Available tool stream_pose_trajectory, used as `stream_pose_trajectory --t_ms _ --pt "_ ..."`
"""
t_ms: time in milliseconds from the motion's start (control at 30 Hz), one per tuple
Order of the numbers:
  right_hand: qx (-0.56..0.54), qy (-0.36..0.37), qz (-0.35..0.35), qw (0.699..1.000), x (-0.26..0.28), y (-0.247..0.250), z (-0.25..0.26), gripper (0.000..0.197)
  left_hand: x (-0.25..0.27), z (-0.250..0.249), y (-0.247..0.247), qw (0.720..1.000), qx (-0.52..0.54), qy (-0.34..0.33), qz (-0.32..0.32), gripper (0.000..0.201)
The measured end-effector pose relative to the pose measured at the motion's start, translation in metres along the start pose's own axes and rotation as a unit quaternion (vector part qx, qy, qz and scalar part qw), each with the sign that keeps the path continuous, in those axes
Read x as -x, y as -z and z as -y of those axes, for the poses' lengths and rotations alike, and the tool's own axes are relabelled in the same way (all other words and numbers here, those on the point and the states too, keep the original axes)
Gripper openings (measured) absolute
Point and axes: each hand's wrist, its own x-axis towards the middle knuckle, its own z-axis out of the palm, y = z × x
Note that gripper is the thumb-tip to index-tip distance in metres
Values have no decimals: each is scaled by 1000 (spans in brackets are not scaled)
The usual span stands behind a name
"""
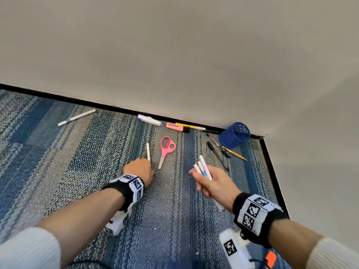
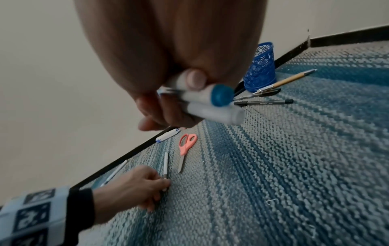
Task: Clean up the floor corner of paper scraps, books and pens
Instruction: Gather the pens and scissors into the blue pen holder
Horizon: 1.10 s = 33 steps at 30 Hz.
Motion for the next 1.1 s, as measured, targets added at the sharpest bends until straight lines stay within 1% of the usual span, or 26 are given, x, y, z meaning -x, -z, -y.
stream_pose_trajectory --t_ms 33,100,167,200,267,300,367,400,467,500,567,600,633,667,733,767,833,867,933,967,1000,1033,1100 --pt "-6 -4 7 1000 1 1 -3 14 -1 0 -1 1000 3 4 4 33" --pt "-1 -12 20 1000 4 3 -9 16 -1 1 0 1000 5 0 18 32" --pt "25 -11 18 999 8 5 -14 10 2 -1 1 999 6 -19 36 33" --pt "39 -9 10 999 10 8 -15 12 7 -3 2 998 11 -36 43 33" --pt "90 -9 -27 996 11 15 -17 31 21 -15 9 993 42 -101 46 30" --pt "127 -9 -57 990 13 21 -19 35 30 -26 14 985 57 -155 46 26" --pt "174 -5 -110 979 18 32 -21 29 53 -48 31 960 74 -265 48 20" --pt "164 1 -141 976 23 38 -23 25 66 -61 41 947 76 -309 51 19" --pt "140 7 -206 969 31 52 -25 20 90 -85 62 926 72 -368 50 20" --pt "122 1 -228 966 35 58 -22 18 99 -92 70 920 76 -382 51 20" --pt "80 2 -254 964 47 72 -20 17 111 -108 84 911 75 -404 50 18" --pt "77 13 -254 964 53 76 -21 16 115 -114 90 908 66 -411 40 18" --pt "110 28 -254 961 62 82 -23 14 118 -121 93 905 51 -421 30 18" --pt "173 47 -251 951 69 84 -26 12 119 -125 96 903 33 -429 17 17" --pt "299 78 -227 924 85 88 -33 25 122 -136 98 891 -12 -453 -6 17" --pt "330 92 -200 918 91 88 -36 30 121 -141 96 888 -27 -459 -7 18" --pt "307 130 -148 931 103 87 -46 30 119 -155 87 889 -23 -457 8 20" --pt "282 139 -138 939 109 86 -52 30 118 -163 81 891 -2 -454 23 21" --pt "254 127 -164 945 120 89 -69 33 119 -184 62 887 74 -448 81 24" --pt "249 108 -186 944 128 94 -80 34 120 -197 49 881 117 -443 119 25" --pt "242 89 -199 945 135 99 -88 34 124 -208 39 876 157 -432 143 24" --pt "235 59 -202 949 143 105 -99 33 126 -218 27 874 189 -420 153 26" --pt "242 -25 -194 950 158 120 -125 31 128 -238 2 882 218 -393 141 34"
